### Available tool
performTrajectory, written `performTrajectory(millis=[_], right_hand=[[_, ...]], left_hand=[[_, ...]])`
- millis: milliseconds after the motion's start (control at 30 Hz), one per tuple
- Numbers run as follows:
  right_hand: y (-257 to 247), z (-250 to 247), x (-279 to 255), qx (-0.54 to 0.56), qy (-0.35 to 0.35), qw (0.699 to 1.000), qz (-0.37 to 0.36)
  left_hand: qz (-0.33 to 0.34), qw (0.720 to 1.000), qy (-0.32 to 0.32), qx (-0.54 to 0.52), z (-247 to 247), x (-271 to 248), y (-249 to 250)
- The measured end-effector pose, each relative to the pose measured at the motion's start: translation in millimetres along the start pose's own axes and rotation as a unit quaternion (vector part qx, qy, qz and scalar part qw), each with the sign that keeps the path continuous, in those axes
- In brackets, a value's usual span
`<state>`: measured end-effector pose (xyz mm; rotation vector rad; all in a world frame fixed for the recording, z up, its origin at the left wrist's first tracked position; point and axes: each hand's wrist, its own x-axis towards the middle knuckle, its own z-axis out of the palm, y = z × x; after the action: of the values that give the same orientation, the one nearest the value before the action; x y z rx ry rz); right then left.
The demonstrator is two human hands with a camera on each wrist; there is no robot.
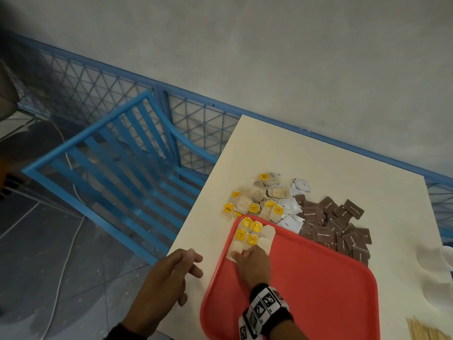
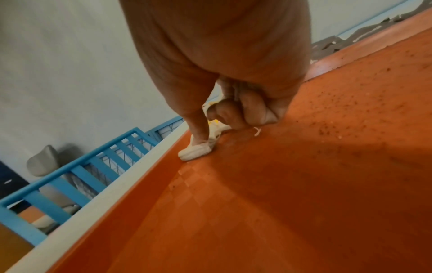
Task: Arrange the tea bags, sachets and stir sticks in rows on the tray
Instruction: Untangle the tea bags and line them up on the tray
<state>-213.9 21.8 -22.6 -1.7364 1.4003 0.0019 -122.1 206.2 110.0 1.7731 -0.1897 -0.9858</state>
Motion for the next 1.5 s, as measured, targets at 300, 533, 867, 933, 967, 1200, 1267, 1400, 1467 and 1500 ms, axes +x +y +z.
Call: performTrajectory(millis=[300, 533, 867, 933, 967, 1200, 1267, 1400, 1467, 1500], right_hand=[[-43, -82, -62, 0.084, -0.049, 0.968, -0.233], [-21, -122, -128, -0.017, -0.066, 0.895, -0.440], [6, -128, -136, -0.023, 0.026, 0.886, -0.462], [16, -133, -136, -0.029, 0.040, 0.878, -0.476], [19, -137, -135, -0.019, 0.042, 0.882, -0.469], [16, -191, -117, 0.066, -0.059, 0.921, -0.380], [10, -203, -113, 0.039, -0.066, 0.916, -0.393], [1, -213, -106, 0.030, -0.087, 0.913, -0.398], [-2, -214, -103, 0.031, -0.091, 0.913, -0.397], [-4, -213, -101, 0.026, -0.088, 0.913, -0.397]], left_hand=[[-0.081, 0.959, -0.055, -0.267, 21, 5, 14], [-0.113, 0.913, -0.126, -0.370, 58, -2, 22], [-0.093, 0.898, -0.198, -0.383, 113, -30, 22], [-0.079, 0.901, -0.190, -0.381, 121, -34, 22], [-0.070, 0.909, -0.185, -0.367, 125, -36, 22], [0.081, 0.974, -0.174, -0.124, 135, -45, 13], [0.113, 0.975, -0.181, -0.063, 130, -44, 12], [0.136, 0.969, -0.207, 0.009, 124, -41, 14], [0.145, 0.967, -0.209, 0.015, 121, -38, 15], [0.145, 0.967, -0.208, 0.005, 119, -36, 16]])
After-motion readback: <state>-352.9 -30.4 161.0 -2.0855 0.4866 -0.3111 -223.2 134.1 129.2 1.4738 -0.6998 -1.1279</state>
